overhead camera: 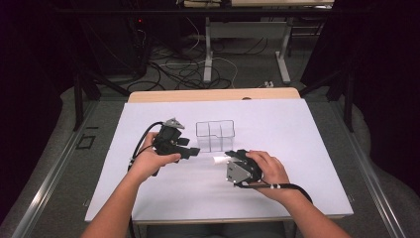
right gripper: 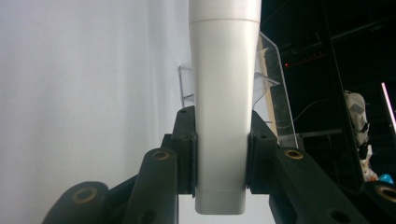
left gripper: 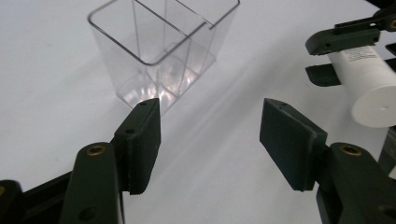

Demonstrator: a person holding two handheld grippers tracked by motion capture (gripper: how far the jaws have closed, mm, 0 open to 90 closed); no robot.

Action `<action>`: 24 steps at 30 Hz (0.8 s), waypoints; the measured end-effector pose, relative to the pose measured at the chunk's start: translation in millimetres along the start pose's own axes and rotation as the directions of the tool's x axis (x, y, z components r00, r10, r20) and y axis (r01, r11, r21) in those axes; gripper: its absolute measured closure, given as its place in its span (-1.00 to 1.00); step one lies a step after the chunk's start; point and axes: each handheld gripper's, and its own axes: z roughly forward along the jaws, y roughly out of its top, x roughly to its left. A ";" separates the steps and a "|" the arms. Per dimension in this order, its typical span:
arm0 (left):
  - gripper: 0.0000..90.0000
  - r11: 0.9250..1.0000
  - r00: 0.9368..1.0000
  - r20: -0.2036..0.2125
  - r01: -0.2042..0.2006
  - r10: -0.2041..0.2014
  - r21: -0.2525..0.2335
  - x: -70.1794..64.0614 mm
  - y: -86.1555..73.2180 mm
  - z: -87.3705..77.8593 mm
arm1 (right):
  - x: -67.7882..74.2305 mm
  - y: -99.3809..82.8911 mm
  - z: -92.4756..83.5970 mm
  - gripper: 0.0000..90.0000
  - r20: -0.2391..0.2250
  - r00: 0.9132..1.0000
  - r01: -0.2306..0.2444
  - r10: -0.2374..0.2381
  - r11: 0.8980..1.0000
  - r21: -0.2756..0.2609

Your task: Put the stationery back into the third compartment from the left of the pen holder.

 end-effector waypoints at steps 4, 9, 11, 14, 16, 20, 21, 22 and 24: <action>-0.19 1.000 1.000 -0.020 0.001 -0.001 -0.030 2.5 -3.6 -2.1 | -7.1 0.3 -2.5 0.56 0.014 0.995 -0.095 0.095 0.995 -0.030; -0.38 0.996 0.997 -0.075 -0.020 0.013 -0.089 5.0 -11.1 -3.3 | -20.8 -3.3 -1.9 0.56 0.008 0.976 -0.218 0.219 0.973 -0.080; -0.51 0.994 0.996 -0.085 -0.010 0.001 -0.109 5.7 -14.2 -2.9 | -27.6 -5.5 0.1 0.56 0.003 0.961 -0.273 0.275 0.957 -0.102; -0.64 0.991 0.996 -0.086 -0.003 -0.008 -0.134 8.5 -18.2 -2.8 | -36.5 -9.4 5.0 0.56 -0.017 0.939 -0.344 0.345 0.929 -0.137; -0.67 0.992 0.997 -0.080 0.001 -0.011 -0.125 10.5 -20.4 -2.5 | -43.3 -12.9 10.0 0.56 -0.028 0.917 -0.397 0.398 0.905 -0.154; -0.90 0.988 0.996 -0.080 0.029 -0.041 -0.152 12.5 -25.9 0.3 | -54.7 -20.2 20.3 0.56 -0.057 0.864 -0.502 0.501 0.843 -0.194; -0.94 0.987 0.995 -0.086 0.028 -0.042 -0.158 14.0 -27.2 0.1 | -57.4 -22.1 23.3 0.56 -0.061 0.847 -0.529 0.528 0.825 -0.200; -0.96 0.986 0.995 -0.091 0.031 -0.046 -0.161 15.1 -28.6 -0.1 | -60.3 -24.0 26.3 0.56 -0.068 0.832 -0.552 0.551 0.809 -0.204; -0.99 0.984 0.992 -0.108 0.049 -0.069 -0.172 16.4 -31.4 0.3 | -65.0 -27.5 32.6 0.56 -0.078 0.802 -0.594 0.592 0.776 -0.214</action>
